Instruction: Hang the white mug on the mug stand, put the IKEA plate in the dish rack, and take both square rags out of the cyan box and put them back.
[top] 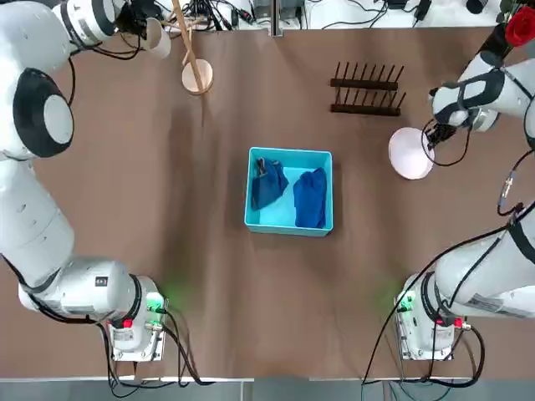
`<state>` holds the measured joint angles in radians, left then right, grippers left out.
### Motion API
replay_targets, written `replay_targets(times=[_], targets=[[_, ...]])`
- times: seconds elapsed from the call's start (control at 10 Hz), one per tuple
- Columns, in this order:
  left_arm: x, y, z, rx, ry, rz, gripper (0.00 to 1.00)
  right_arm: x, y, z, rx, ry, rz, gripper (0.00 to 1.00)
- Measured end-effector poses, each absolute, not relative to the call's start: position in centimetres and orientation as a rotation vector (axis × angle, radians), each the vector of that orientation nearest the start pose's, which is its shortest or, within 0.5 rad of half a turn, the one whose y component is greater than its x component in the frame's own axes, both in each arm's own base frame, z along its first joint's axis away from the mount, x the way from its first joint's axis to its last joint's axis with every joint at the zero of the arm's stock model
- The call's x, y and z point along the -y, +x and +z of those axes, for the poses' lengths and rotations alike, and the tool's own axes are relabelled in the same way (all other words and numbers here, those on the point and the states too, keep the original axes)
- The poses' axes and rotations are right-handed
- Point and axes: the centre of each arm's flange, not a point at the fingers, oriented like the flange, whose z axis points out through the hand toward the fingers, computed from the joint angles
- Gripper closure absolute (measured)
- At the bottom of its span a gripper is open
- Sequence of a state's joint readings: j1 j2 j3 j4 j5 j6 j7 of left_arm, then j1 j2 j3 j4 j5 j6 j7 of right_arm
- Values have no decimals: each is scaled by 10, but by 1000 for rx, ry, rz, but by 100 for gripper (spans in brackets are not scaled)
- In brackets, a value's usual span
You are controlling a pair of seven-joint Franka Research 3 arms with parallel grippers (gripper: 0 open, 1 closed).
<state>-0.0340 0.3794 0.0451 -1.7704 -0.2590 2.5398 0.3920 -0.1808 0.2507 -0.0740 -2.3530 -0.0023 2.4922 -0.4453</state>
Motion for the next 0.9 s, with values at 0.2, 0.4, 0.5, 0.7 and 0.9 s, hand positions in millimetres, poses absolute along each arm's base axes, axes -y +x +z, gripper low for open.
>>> replay_targets(times=[0.2, 0.4, 0.5, 0.7, 0.9], targets=[[-7, 683, 390, -320, -3143, -671, 94, 133, 495, 280, 311, -3068, 256, 97], [-7, 684, 393, -321, -3140, -679, 94, 140, 495, 365, 297, -3073, 227, 97], [-7, 684, 395, -322, -3139, -684, 94, 145, 495, 413, 283, -3107, 244, 97], [-5, 684, 399, -327, -3138, -693, 94, 144, 505, 521, 161, -3236, 256, 97], [-2, 683, 398, -333, -3140, -690, 94, 107, 520, 575, -48, -3330, 169, 97]])
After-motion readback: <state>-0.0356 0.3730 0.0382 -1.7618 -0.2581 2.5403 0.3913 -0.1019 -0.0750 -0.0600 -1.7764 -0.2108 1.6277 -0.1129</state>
